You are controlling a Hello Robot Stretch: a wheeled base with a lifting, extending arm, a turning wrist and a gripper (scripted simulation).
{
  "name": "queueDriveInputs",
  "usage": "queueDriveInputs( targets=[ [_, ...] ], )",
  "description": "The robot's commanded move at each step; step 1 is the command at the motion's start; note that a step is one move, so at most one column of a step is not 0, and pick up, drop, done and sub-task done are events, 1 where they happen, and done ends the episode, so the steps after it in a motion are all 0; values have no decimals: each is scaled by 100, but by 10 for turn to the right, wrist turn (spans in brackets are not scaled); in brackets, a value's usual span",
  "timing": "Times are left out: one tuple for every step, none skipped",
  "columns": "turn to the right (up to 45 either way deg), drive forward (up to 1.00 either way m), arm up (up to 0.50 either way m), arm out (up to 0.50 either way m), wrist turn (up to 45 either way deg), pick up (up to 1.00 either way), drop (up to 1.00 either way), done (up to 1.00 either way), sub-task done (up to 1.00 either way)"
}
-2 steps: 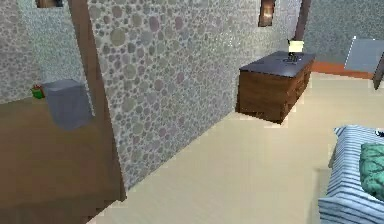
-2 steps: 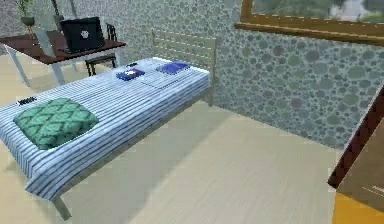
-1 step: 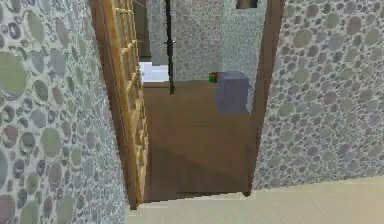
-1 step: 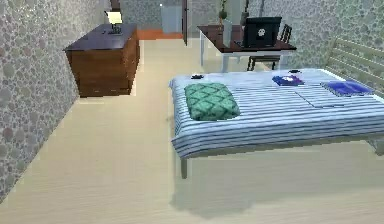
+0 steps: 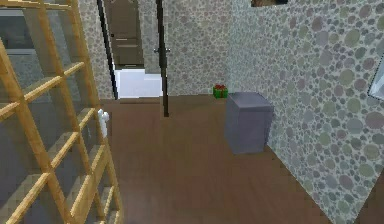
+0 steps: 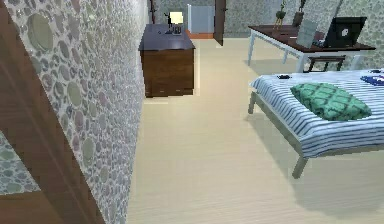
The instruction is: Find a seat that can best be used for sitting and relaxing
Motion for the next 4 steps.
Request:
queueDriveInputs(
  targets=[
    [-90, 0, 0, 0, 0, 0, 0, 0, 0],
    [0, 10, 0, 0, 0, 0, 0, 0, 0],
    [90, 0, 0, 0, 0, 0, 0, 0, 0],
    [0, 100, 0, 0, 0, 0, 0, 0, 0]
  ],
)
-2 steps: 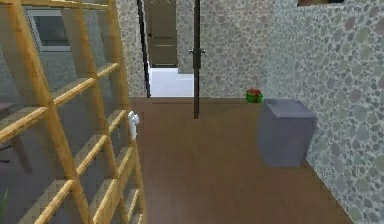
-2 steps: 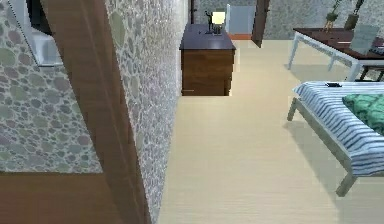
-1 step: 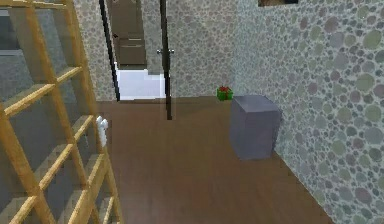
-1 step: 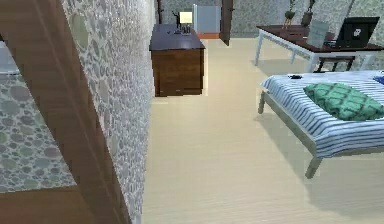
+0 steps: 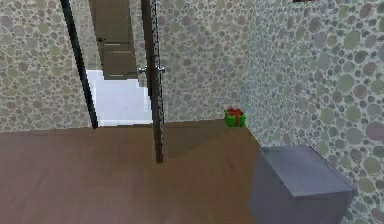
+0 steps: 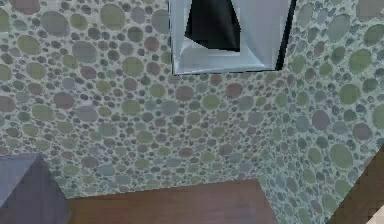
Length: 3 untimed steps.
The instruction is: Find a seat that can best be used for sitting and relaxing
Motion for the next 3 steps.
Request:
queueDriveInputs(
  targets=[
    [120, 0, 0, 0, 0, 0, 0, 0, 0],
    [0, 30, 0, 0, 0, 0, 0, 0, 0],
    [-450, 0, 0, 0, 0, 0, 0, 0, 0]
  ],
)
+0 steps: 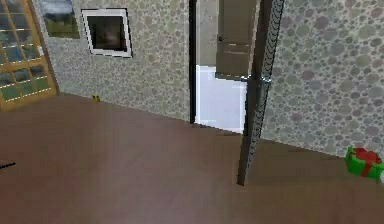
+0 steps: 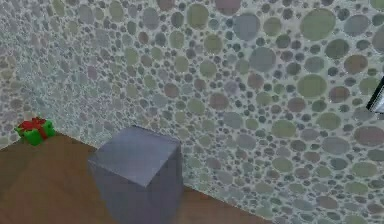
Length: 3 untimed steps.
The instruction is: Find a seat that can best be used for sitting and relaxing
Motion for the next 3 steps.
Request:
queueDriveInputs(
  targets=[
    [-420, 0, 0, 0, 0, 0, 0, 0, 0],
    [0, 100, 0, 0, 0, 0, 0, 0, 0],
    [0, 65, 0, 0, 0, 0, 0, 0, 0]
  ],
)
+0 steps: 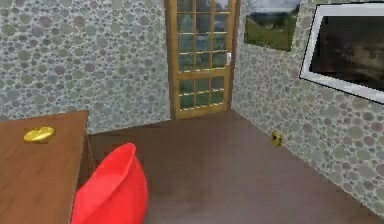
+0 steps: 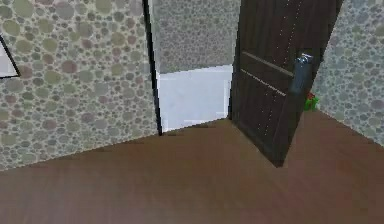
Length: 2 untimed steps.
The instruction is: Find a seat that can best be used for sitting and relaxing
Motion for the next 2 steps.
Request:
queueDriveInputs(
  targets=[
    [-270, 0, 0, 0, 0, 0, 0, 0, 0],
    [0, 0, 0, 0, 0, 0, 0, 100, 0]
  ],
)
